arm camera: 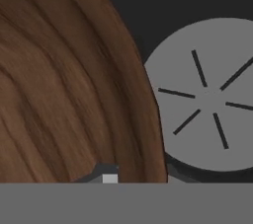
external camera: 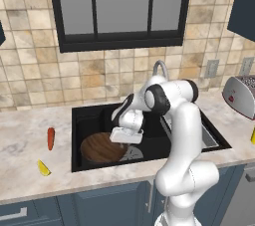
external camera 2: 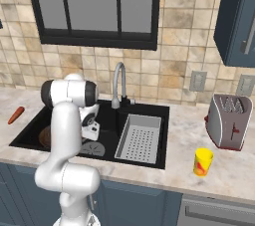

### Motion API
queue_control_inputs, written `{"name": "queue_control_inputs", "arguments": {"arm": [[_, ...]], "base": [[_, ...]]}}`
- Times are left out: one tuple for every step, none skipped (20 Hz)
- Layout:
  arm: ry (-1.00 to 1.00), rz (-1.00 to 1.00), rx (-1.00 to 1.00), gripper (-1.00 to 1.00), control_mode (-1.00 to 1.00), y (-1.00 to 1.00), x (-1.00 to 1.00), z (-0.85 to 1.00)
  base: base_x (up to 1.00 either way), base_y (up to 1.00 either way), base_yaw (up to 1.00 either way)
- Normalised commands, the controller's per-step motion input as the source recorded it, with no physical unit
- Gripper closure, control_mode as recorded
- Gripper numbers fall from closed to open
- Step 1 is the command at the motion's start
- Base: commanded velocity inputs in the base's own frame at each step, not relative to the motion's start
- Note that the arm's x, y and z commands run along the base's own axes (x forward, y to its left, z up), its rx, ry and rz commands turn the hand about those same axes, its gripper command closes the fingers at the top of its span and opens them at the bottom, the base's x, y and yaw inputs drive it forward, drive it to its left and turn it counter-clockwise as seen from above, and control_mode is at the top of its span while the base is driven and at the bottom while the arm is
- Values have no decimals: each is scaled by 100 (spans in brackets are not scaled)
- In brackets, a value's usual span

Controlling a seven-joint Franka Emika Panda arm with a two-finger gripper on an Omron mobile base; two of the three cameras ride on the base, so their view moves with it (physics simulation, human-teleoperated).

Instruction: Remove the carrot and lemon wedge from the sink. Then move the bowl and cup from the counter to the sink for washing.

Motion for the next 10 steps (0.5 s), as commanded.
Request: {"name": "queue_control_inputs", "arguments": {"arm": [[-8, 11, 0, 100, -100, 25, 0, -16], [-4, 9, 0, 100, -100, 23, 0, -18], [-4, 9, 0, 100, -100, 22, 0, -17], [-3, 7, 0, 100, -100, 20, 2, -16], [-1, 6, 0, 100, -100, 17, 6, -16], [-1, 5, 0, 100, -100, 16, 9, -15], [-3, 4, 0, 100, -100, 16, 9, -16], [-1, 3, 0, 100, -100, 14, 12, -16], [-1, 3, 0, 100, -100, 13, 11, -15], [0, 3, 0, 100, -100, 12, 11, -16]], "base": [[0, 0, 0], [0, 0, 0], [0, 0, 0], [0, 0, 0], [0, 0, 0], [0, 0, 0], [0, 0, 0], [0, 0, 0], [0, 0, 0], [0, 0, 0]]}}
